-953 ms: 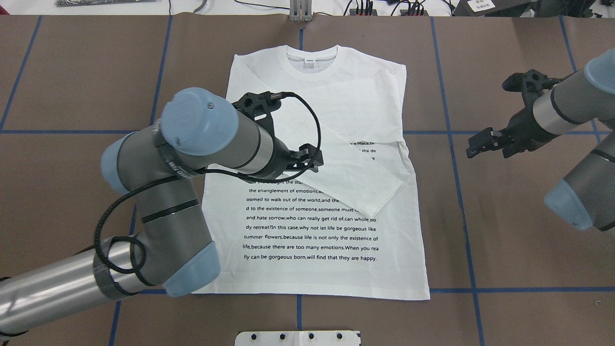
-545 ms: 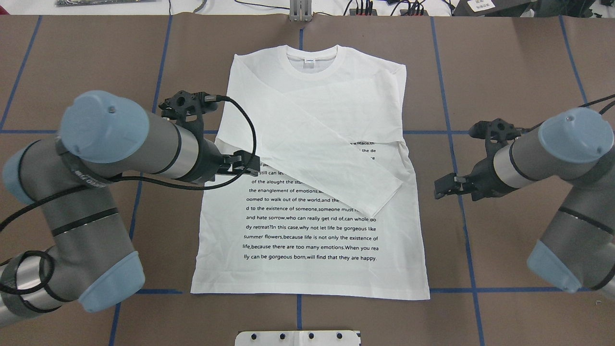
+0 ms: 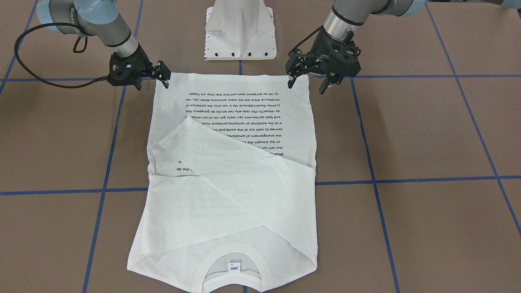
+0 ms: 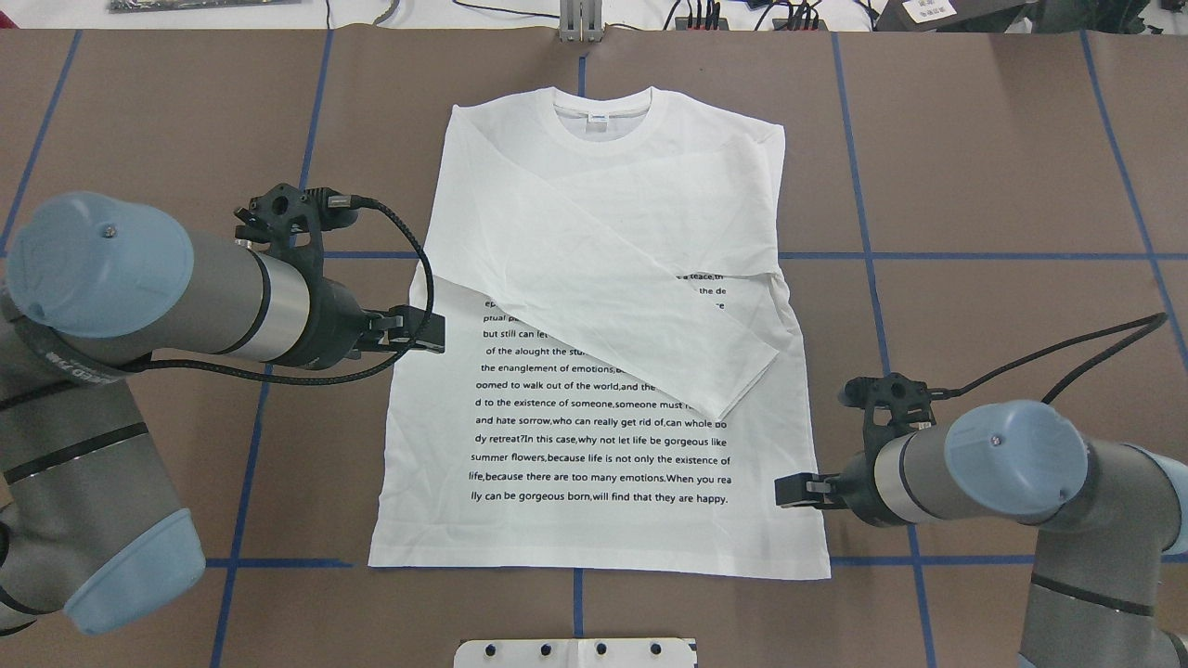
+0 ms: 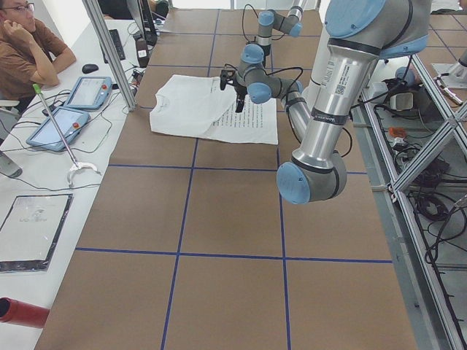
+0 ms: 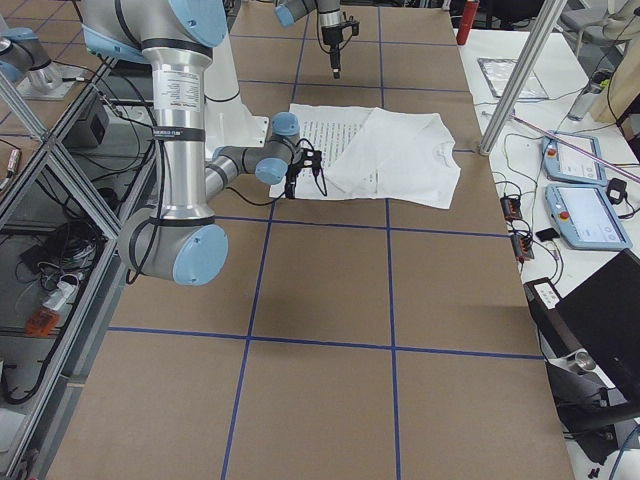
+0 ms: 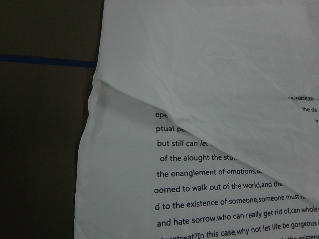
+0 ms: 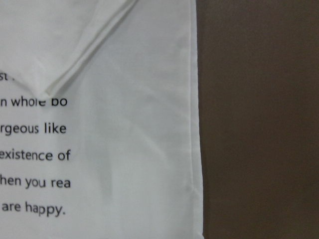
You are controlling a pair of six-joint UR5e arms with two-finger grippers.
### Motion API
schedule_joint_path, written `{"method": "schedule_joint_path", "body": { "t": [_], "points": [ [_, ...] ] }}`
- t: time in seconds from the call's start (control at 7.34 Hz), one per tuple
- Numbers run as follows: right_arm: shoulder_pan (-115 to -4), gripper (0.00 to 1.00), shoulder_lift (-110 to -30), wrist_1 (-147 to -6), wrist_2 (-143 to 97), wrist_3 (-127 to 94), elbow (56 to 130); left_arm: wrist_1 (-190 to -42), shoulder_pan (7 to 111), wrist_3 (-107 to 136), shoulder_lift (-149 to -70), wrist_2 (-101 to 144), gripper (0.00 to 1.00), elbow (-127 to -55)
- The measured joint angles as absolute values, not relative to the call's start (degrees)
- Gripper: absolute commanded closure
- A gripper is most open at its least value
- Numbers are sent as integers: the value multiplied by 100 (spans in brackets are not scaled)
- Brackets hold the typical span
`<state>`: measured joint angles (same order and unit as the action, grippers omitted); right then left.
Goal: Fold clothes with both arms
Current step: 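Move both grippers to the bottom hem corners and grasp them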
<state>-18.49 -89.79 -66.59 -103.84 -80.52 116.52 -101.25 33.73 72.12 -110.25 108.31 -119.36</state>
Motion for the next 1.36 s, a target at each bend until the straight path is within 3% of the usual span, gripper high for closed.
{"method": "schedule_joint_path", "body": {
  "t": [0.82, 1.23, 1.36],
  "points": [
    [-1424, 27, -8933, -7107, -10286, -8139, 11666, -10134, 3373, 7205, -10995, 10853, 1, -11936],
    [-1386, 43, -8914, -7119, -10299, -8137, 11621, -10134, 3374, 7193, -11009, 10857, 2, -11961],
    [-1365, 71, -8912, -7119, -10303, -8135, 11606, -10134, 3375, 7191, -11021, 10860, 2, -11972]
  ]
}}
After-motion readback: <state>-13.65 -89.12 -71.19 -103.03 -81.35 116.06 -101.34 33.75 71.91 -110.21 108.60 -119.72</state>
